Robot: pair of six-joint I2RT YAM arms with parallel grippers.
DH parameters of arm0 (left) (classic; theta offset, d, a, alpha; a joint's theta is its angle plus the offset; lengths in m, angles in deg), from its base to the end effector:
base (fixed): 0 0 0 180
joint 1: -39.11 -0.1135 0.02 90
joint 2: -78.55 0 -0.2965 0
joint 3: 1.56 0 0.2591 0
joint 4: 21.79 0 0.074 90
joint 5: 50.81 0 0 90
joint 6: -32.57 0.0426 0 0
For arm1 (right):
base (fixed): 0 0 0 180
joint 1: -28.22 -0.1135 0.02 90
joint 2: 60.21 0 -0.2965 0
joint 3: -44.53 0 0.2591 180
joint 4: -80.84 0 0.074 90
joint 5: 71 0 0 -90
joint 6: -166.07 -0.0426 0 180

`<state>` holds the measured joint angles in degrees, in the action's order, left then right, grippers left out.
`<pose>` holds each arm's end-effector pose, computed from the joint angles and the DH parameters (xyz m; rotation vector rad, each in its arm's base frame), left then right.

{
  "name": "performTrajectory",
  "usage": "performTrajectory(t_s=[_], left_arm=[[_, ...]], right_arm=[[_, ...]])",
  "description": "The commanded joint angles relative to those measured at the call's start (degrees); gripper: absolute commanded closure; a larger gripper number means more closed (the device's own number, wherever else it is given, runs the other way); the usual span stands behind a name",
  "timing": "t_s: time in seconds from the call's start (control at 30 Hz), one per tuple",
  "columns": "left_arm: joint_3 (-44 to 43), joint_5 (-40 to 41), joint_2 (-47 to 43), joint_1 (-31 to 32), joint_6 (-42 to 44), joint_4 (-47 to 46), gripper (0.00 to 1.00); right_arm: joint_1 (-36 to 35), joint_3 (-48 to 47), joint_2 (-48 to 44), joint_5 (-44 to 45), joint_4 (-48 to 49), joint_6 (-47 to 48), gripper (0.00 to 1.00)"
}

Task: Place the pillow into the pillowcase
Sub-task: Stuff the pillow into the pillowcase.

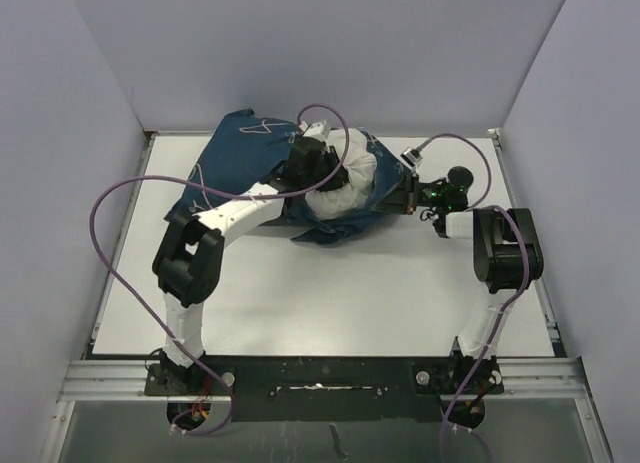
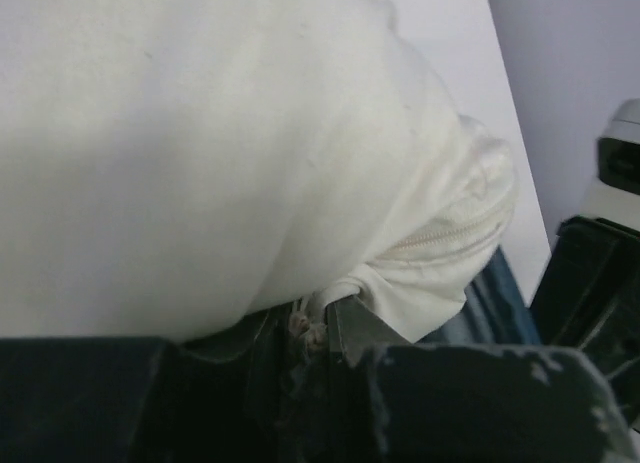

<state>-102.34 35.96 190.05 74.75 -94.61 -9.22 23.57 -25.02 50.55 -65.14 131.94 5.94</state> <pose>0.3971 -0.2876 0.2951 0.0107 2.0851 -0.8619 0.3925 0.0744 0.2335 -0.4864 1.9092 1.9329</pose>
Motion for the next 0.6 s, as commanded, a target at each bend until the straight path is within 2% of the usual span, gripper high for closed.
performTrajectory(t_s=[0.0,0.03,0.07,0.1,0.13,0.17,0.2,0.23,0.3,0.47,0.57], left_arm=[[-8.9,11.1,9.7,-0.9,-4.6,5.0,1.00],[-11.6,10.9,11.6,-0.6,-5.2,7.4,1.00],[-13.7,10.4,13.0,-0.2,-5.9,9.1,1.00],[-15.0,9.7,14.2,0.1,-6.0,9.8,1.00],[-15.6,9.3,14.9,0.4,-6.3,10.1,1.00],[-15.6,8.8,15.3,0.6,-6.6,9.8,1.00],[-15.3,8.4,15.4,0.6,-6.6,9.3,1.00],[-15.2,8.4,15.6,0.7,-6.3,9.4,1.00],[-15.7,9.5,16.4,0.9,-4.9,10.1,1.00],[-18.7,13.0,20.7,1.1,-4.1,16.2,1.00],[-18.0,14.3,23.0,1.7,-3.8,17.5,1.00]], right_arm=[[5.4,3.0,-6.4,-10.0,5.8,-4.8,1.00],[5.0,4.0,-7.8,-9.0,1.9,-1.9,1.00],[4.4,4.8,-10.3,-7.4,-7.6,4.6,1.00],[3.4,4.1,-12.6,-5.3,-21.7,14.5,1.00],[2.0,0.5,-15.2,0.6,-47.2,32.4,1.00],[-0.5,-6.2,-16.6,8.1,-77.6,55.1,1.00],[-4.1,-11.1,-16.8,12.2,-92.1,69.5,1.00],[-5.7,-13.0,-16.8,11.8,-95.9,73.1,1.00],[-5.6,-12.6,-16.9,6.6,-87.7,64.5,1.00],[-7.5,-16.1,-18.0,4.0,-91.8,70.8,1.00],[-10.8,-19.2,-19.6,1.4,-100.0,79.3,1.00]])
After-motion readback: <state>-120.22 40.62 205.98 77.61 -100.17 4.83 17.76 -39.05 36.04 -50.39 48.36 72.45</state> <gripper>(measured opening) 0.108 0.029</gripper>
